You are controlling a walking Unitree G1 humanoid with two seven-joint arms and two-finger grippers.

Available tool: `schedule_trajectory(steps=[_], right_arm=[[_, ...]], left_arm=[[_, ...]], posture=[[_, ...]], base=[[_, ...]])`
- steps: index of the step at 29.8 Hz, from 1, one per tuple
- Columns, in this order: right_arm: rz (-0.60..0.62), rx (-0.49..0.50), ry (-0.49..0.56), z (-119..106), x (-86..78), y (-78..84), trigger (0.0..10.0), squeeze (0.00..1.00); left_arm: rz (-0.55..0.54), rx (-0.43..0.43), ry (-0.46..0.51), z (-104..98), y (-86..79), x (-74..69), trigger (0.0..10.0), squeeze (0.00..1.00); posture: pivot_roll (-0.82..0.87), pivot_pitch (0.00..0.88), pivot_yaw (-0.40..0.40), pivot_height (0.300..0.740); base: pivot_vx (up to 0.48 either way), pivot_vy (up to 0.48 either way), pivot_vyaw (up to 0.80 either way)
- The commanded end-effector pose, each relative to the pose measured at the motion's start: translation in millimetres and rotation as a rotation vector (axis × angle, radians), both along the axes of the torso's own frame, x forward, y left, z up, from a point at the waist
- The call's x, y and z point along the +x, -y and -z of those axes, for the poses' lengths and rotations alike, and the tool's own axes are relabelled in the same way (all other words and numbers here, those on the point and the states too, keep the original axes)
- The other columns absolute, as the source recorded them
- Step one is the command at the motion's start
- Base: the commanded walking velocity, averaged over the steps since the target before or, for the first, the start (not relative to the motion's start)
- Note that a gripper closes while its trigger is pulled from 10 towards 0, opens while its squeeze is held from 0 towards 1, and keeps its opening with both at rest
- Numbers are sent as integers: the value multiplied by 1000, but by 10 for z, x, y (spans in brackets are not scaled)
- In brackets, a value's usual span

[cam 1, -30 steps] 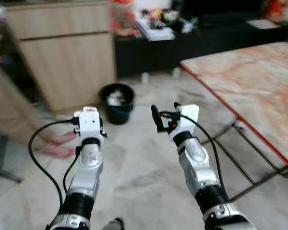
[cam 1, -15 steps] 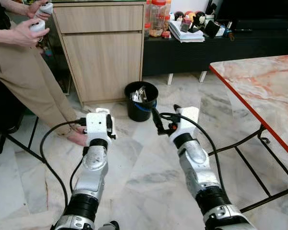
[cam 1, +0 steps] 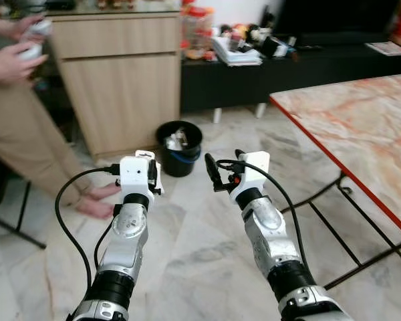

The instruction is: Picking trash to rubbish bin

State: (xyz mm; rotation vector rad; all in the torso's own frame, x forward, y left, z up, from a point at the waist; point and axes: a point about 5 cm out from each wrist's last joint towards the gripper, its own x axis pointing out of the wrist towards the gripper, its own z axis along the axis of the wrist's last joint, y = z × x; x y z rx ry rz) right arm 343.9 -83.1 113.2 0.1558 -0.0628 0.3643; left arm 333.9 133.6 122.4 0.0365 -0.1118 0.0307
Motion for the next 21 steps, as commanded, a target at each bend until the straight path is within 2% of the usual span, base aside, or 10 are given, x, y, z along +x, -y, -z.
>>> schedule_trajectory(steps=[1, 8, 14, 18, 21], right_arm=[[6, -7, -17, 53, -9, 43, 10000, 0], [8, -18, -52, 141, -35, 68, 10000, 0], [4, -59, -29, 124, -34, 70, 10000, 0], [-26, -64, 2, 84, -37, 28, 10000, 0], [-22, -39, -11, 91, -37, 14, 10000, 0]], left_arm=[[23, -7, -46, 113, 48, -13, 10000, 0], [27, 1, -57, 150, 31, -38, 10000, 0], [28, 0, -52, 142, 33, -29, 10000, 0], [31, 1, -50, 139, 37, -25, 10000, 0], [32, 3, -52, 140, 33, -24, 10000, 0]], posture=[[13, 88, -78, 740], [17, 103, -76, 740], [19, 113, -77, 740], [19, 117, -77, 740], [21, 116, -77, 740]], base=[[480, 0, 0], [480, 0, 0], [480, 0, 0], [480, 0, 745], [480, 0, 279]])
